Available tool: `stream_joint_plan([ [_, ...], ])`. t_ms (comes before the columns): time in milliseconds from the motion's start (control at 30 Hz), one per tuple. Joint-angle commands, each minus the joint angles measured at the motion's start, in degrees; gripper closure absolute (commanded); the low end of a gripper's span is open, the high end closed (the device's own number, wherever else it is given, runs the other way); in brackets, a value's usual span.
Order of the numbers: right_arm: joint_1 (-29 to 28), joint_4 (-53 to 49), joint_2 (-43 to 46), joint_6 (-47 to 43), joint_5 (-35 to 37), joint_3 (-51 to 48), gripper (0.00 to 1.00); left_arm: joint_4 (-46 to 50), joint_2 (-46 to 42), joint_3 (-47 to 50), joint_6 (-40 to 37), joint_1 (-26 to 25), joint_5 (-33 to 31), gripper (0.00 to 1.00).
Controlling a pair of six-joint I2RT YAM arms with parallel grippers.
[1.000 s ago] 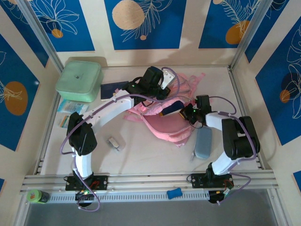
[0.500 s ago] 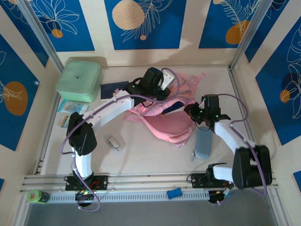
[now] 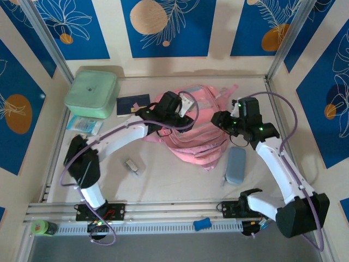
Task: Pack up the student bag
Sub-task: Close the student bag at the center of the table, then move the student bag to the center of the table.
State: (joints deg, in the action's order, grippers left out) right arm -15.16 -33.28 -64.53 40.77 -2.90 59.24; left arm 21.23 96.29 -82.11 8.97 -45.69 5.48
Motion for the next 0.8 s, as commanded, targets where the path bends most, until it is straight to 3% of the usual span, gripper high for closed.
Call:
stream_joint_plan([
  [0, -5.65, -3.98, -5.69, -4.71, 1.27, 3.95, 0.55, -1.58, -9.00, 5.55, 3.62, 0.96, -5.50, 0.55],
  [100, -11.74, -2.57, -12.20, -5.18, 2.95, 7.14, 0.55, -0.36, -15.08, 11.73, 6.47, 3.26, -9.90, 0.52],
  [367, -24.04, 4.74, -30.81, -5.35, 6.68, 17.32, 0.54, 1.78, -26.90, 25.32, 14.74, 15.58, -8.23, 0.48],
  [533, -27.78, 7.34, -42.50, -4.64, 6.18, 25.48, 0.54, 1.92, -29.80, 29.51, 17.01, 22.30, -7.39, 0.47],
  [767, -31.43, 9.95, -55.26, -5.74, 4.35, 36.60, 0.58, -0.29, -27.46, 30.65, 17.67, 30.31, -5.01, 0.46],
])
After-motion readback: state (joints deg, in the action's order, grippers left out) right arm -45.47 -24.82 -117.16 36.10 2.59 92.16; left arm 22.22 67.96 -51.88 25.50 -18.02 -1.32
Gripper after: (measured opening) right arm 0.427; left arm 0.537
